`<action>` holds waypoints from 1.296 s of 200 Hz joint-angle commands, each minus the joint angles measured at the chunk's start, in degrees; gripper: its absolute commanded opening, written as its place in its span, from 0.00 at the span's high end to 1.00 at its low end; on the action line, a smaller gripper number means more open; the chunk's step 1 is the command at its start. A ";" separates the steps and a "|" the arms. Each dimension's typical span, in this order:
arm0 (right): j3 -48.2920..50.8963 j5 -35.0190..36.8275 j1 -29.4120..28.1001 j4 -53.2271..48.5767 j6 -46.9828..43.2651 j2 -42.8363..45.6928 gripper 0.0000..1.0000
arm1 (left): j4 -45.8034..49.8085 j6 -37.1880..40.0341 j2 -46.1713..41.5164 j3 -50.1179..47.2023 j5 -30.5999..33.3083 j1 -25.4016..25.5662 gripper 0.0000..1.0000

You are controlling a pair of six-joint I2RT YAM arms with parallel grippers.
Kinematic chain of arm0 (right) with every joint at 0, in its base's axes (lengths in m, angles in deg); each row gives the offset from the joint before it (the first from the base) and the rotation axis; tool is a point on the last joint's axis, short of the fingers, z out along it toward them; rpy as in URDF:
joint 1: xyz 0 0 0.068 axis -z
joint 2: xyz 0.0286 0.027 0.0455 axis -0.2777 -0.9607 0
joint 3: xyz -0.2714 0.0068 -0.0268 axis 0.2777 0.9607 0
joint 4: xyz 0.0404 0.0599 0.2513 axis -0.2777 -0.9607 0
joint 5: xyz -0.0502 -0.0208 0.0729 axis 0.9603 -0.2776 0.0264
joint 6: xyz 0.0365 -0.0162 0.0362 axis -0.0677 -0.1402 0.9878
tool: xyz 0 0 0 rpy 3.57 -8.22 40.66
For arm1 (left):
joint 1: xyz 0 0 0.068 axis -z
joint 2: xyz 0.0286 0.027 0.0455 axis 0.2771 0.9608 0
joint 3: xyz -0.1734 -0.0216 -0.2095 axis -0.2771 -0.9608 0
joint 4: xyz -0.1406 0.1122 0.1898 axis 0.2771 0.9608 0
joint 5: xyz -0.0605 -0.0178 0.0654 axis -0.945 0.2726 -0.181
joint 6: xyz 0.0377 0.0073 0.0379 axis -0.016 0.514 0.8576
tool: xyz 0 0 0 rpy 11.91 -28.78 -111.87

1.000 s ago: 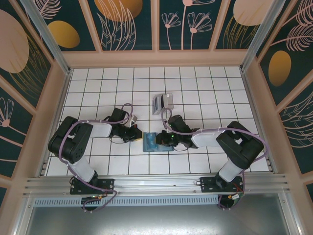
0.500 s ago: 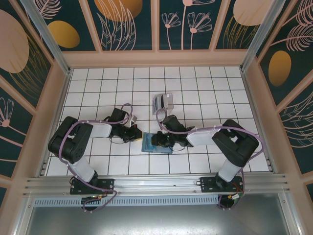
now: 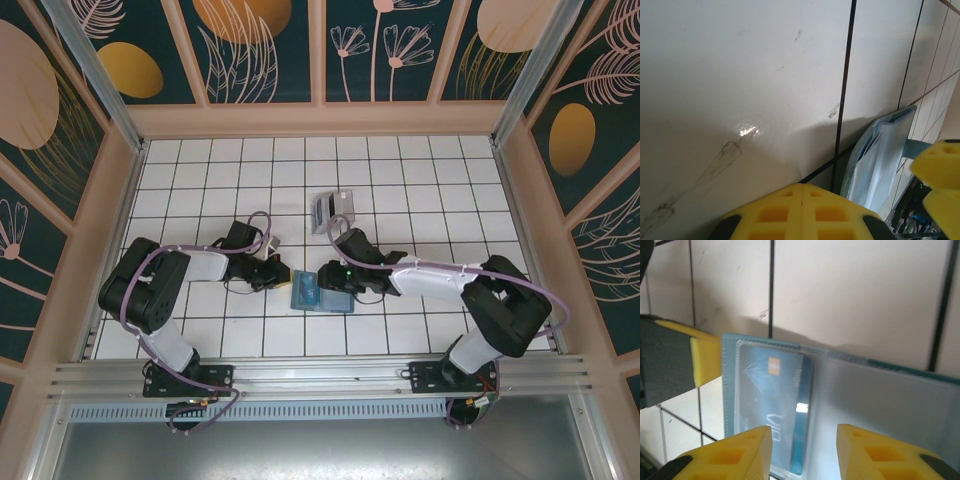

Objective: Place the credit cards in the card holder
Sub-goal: Insert the credit card into the card slot.

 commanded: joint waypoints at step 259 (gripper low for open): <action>-9.18 -0.94 -7.76 -2.16 7.89 -11.27 0.58 | -6.75 -3.15 1.17 -4.85 -2.12 0.92 0.89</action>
